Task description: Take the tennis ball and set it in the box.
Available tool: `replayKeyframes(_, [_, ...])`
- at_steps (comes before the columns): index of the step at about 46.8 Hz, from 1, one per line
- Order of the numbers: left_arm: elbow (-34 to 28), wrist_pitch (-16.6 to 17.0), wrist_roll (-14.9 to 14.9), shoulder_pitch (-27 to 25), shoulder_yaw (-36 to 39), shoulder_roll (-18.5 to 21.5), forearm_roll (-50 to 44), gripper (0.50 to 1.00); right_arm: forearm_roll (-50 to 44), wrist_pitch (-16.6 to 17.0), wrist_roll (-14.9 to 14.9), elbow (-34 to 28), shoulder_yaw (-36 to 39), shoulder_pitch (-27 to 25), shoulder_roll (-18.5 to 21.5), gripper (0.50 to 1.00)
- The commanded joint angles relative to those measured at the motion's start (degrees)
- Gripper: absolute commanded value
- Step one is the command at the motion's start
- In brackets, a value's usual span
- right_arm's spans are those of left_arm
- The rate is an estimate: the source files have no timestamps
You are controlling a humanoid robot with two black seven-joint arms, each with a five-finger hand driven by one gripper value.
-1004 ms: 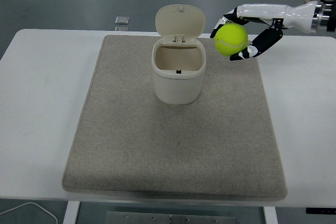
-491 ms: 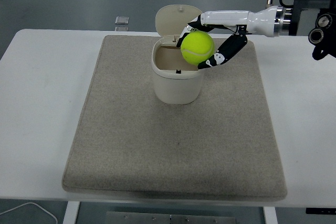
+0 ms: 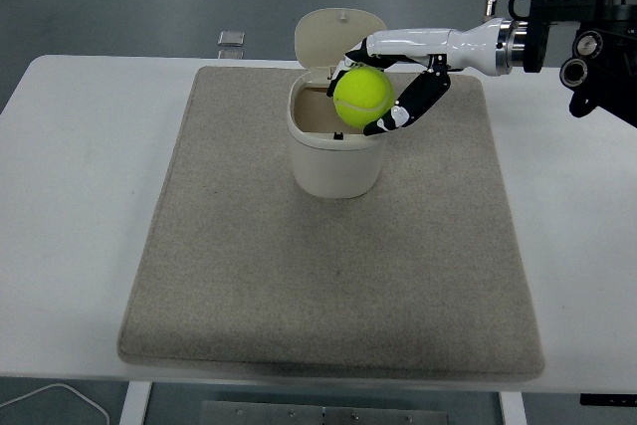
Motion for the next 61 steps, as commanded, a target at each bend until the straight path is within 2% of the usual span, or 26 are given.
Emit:
replayKeyframes(1, [0.0,0.0,0.0,0.0,0.0,0.0,0.0,0.992,0.0,-0.4,-1.0,-0.5,0.0,-0.2,0.6,0.500])
replayKeyframes(18, [0.0,0.0,0.0,0.0,0.0,0.0,0.0,0.992,0.0,-1.2,-1.6,-1.5,0.0,-0.4,1.6,0.502])
replayKeyframes(21, [0.0,0.0,0.0,0.0,0.0,0.0,0.0,0.992,0.0,-1.8,-1.7,-1.7,0.0,-0.4,1.7,0.568])
replayKeyframes(35, [0.0,0.0,0.0,0.0,0.0,0.0,0.0,0.992,-0.1,-2.9,-1.7,-1.8,-0.2,-0.4,1.9,0.717])
replayKeyframes(46, [0.0,0.0,0.0,0.0,0.0,0.0,0.0,0.992,-0.2,-2.8,-1.6,-1.8,-0.4,-0.9,2.0,0.786])
replayKeyframes(61, [0.0,0.0,0.0,0.0,0.0,0.0,0.0,0.992,-0.2,-2.8,-1.6,-1.7,-0.5,-0.8,2.0,0.840])
